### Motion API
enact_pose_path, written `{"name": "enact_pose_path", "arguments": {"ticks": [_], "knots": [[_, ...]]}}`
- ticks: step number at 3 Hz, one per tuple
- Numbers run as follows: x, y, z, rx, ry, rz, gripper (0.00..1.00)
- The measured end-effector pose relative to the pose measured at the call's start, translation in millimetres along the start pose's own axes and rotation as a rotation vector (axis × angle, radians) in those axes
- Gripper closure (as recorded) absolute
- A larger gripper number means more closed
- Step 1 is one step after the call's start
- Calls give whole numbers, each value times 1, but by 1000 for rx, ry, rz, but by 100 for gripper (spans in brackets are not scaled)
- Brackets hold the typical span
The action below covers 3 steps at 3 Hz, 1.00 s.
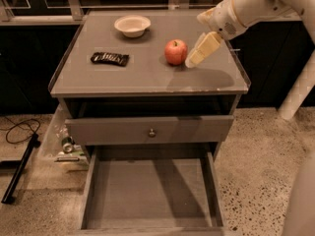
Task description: Place apple into middle drawer
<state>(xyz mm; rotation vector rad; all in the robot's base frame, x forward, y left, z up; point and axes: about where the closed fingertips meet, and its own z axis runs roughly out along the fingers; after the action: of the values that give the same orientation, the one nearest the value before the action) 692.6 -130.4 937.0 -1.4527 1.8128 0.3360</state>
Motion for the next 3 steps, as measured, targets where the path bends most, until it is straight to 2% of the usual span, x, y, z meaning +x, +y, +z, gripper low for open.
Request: {"name": "enact_pose_path", "arguments": {"ticks": [2, 3], "knots": [[-5, -16, 36, -48, 4, 15, 0], [6, -25, 56, -61, 29, 57, 0]]}}
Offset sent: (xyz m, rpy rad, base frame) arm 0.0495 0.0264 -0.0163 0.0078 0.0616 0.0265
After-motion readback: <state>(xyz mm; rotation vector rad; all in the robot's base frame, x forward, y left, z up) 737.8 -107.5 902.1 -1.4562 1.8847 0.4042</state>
